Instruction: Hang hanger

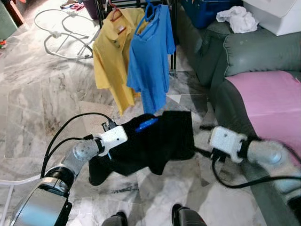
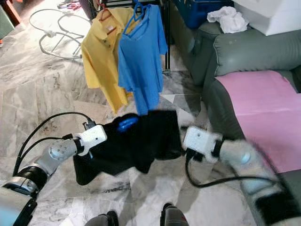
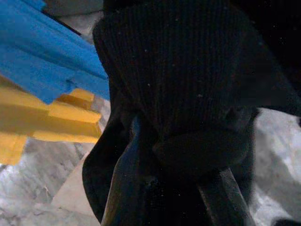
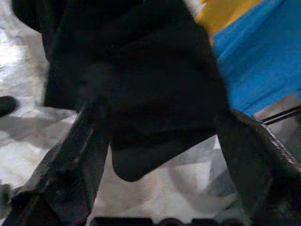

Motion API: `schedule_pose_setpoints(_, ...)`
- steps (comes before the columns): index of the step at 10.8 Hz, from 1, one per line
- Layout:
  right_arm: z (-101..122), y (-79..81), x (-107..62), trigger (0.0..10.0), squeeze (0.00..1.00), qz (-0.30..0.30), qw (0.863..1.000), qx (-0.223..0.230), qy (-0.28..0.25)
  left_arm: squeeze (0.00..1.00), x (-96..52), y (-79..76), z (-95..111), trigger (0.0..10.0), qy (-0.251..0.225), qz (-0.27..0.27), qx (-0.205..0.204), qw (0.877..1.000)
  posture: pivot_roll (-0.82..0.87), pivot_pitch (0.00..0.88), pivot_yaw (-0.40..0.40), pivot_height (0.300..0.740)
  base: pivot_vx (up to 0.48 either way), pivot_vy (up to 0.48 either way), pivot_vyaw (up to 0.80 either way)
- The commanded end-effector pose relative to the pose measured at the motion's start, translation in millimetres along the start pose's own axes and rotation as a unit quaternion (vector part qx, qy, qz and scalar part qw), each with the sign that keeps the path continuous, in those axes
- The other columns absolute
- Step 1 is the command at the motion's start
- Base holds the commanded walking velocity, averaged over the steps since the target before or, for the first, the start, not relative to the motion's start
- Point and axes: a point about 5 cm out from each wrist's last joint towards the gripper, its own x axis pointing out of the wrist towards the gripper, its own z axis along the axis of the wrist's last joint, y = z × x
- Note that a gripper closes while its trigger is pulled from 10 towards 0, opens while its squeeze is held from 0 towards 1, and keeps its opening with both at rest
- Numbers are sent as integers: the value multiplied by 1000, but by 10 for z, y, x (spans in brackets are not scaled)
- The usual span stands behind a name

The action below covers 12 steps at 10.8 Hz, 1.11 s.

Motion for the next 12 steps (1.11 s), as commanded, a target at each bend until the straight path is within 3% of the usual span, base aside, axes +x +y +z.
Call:
schedule_pose_setpoints(1, 62, -20, 1, 10000, 1000, 9, 1000, -6, -14, 0, -23, 67, 33, 0, -9, -4, 16, 1000, -236, 187, 63, 740, 0, 0, 0)
schedule_pose_setpoints(5, 134, -202, 66, 10000, 1000, 10, 999, -44, -18, 0, 47, -105, 228, 0, -72, -75, 78, 992, -232, 188, 61, 740, 0, 0, 0)
schedule_pose_setpoints(8, 76, -140, 140, 10000, 1000, 78, 997, -28, -8, 0, 84, -115, 413, 0, -127, -82, 96, 984, -227, 187, 56, 740, 0, 0, 0)
schedule_pose_setpoints(9, 25, -89, 162, 10000, 0, 105, 994, -13, 2, 0, 95, -108, 456, 0, -137, -80, 99, 982, -223, 188, 53, 740, 0, 0, 0)
schedule_pose_setpoints(10, 14, -63, 182, 10000, 0, 112, 994, -7, -3, 0, 99, -109, 491, 0, -149, -80, 100, 980, -222, 189, 52, 740, 0, 0, 0)
schedule_pose_setpoints(11, 12, -64, 185, 3843, 0, 114, 993, 0, -6, 0, 105, -103, 512, 0, -154, -78, 97, 980, -220, 189, 50, 740, 0, 0, 0)
schedule_pose_setpoints(12, -14, -66, 187, 0, 0, 116, 993, 5, -3, 0, 109, -93, 563, 0, -168, -74, 101, 978, -217, 190, 53, 740, 0, 0, 0)
